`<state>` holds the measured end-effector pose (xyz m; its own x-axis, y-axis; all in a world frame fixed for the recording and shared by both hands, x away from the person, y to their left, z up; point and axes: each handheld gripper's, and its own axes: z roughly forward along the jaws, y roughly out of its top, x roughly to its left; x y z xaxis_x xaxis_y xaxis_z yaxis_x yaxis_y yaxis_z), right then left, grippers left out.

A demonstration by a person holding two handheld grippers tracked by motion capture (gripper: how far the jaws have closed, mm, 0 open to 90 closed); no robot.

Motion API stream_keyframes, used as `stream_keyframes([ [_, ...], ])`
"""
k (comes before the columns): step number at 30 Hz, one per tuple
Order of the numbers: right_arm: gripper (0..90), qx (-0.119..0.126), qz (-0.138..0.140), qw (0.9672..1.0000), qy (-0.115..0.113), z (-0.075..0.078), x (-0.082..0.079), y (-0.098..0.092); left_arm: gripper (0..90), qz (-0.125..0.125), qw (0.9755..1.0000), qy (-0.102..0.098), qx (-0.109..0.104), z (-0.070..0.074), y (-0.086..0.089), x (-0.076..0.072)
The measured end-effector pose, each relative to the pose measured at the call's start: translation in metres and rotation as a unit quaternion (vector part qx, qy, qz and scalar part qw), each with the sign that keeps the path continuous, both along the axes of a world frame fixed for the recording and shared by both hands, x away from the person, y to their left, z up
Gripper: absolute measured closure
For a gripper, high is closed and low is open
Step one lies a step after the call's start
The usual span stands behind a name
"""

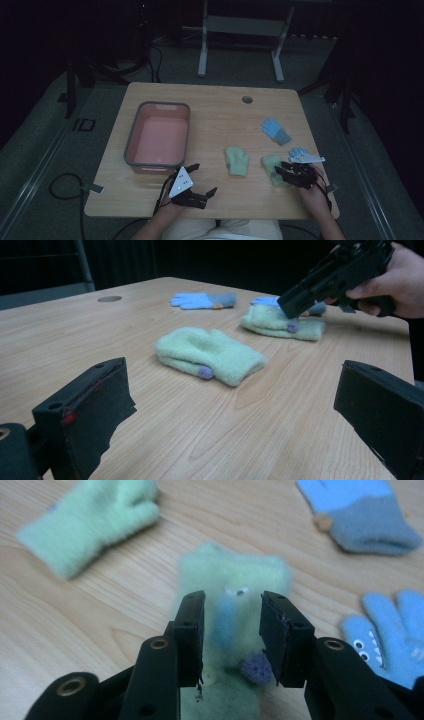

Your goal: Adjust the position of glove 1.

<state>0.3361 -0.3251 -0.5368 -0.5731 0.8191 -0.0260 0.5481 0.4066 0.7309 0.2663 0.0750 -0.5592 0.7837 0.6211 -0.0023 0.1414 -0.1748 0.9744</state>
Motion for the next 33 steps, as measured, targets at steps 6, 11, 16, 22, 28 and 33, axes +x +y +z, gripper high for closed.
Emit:
stream_keyframes([
  [6,79.5,-0.032,0.009,0.9994,-0.005,-0.009,0.000,0.006,1.6,0.000,1.0000,-0.001,0.001,0.000,0.000,0.000],
  [11,86.6,-0.075,-0.014,0.9970,-0.018,-0.004,-0.002,0.021,1.6,0.000,1.0000,-0.001,0.000,0.000,0.000,0.000],
  [16,87.0,-0.055,-0.064,0.9956,-0.040,0.021,-0.005,0.034,1.6,0.000,1.0000,0.000,-0.001,0.000,0.000,0.000],
  [22,87.0,-0.022,-0.120,0.9908,-0.059,0.043,-0.005,0.044,1.6,0.000,1.0000,-0.001,0.001,0.000,0.000,0.000],
  [28,87.0,-0.024,-0.166,0.9839,-0.061,0.036,-0.007,0.062,1.6,-0.001,1.0000,-0.002,0.001,0.000,0.000,0.000],
  [33,87.0,-0.030,-0.177,0.9821,-0.057,0.028,-0.005,0.072,1.6,-0.003,1.0000,-0.003,0.001,0.000,0.000,-0.001],
])
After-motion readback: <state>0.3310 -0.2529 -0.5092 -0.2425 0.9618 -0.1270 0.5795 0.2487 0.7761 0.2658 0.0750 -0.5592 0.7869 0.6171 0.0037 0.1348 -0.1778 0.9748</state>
